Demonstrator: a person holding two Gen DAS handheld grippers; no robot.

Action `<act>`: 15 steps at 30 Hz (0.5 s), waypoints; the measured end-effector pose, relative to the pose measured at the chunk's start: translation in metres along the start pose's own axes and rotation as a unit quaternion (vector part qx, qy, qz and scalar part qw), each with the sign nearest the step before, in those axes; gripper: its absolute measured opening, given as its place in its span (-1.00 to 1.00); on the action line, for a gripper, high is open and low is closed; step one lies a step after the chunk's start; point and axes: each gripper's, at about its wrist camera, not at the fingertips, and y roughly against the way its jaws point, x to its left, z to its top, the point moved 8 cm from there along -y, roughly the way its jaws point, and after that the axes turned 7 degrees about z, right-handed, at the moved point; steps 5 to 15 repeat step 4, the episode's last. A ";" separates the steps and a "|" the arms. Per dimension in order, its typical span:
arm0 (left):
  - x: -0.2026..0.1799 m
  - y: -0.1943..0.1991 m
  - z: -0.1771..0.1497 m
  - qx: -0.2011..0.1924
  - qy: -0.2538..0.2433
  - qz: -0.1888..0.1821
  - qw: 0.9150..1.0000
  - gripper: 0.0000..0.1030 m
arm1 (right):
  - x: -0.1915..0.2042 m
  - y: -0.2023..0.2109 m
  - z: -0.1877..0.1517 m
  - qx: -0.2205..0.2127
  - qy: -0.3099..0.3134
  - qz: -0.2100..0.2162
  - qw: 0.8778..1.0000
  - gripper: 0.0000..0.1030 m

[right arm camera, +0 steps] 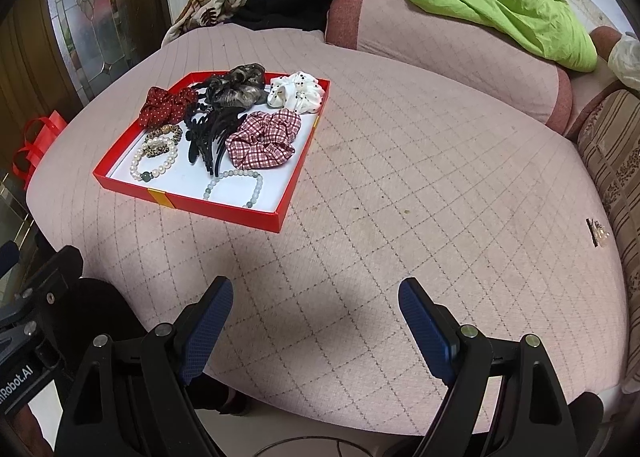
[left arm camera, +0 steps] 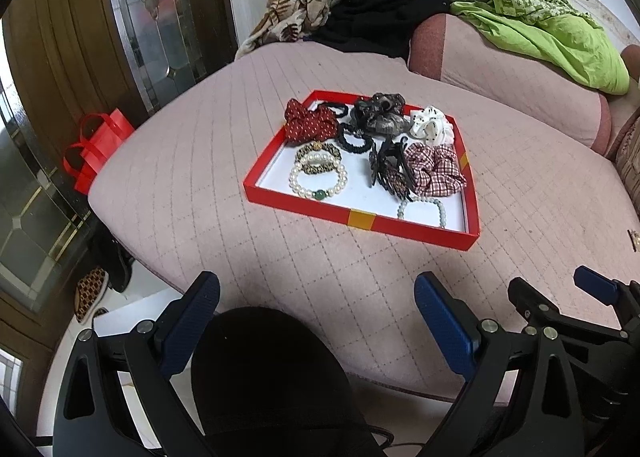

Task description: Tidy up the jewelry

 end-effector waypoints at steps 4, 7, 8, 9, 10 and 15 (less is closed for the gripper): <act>-0.006 0.001 0.003 0.000 -0.010 0.004 1.000 0.89 | -0.003 -0.002 -0.001 0.003 -0.006 0.010 1.000 0.71; -0.006 0.001 0.003 0.000 -0.010 0.004 1.000 0.89 | -0.003 -0.002 -0.001 0.003 -0.006 0.010 1.000 0.71; -0.006 0.001 0.003 0.000 -0.010 0.004 1.000 0.89 | -0.003 -0.002 -0.001 0.003 -0.006 0.010 1.000 0.71; -0.006 0.001 0.003 0.000 -0.010 0.004 1.000 0.89 | -0.003 -0.002 -0.001 0.003 -0.006 0.010 1.000 0.71; -0.006 0.001 0.003 0.000 -0.010 0.004 1.000 0.89 | -0.003 -0.002 -0.001 0.003 -0.006 0.010 1.000 0.71; -0.006 0.001 0.003 0.000 -0.010 0.004 1.000 0.89 | -0.003 -0.002 -0.001 0.003 -0.006 0.010 1.000 0.71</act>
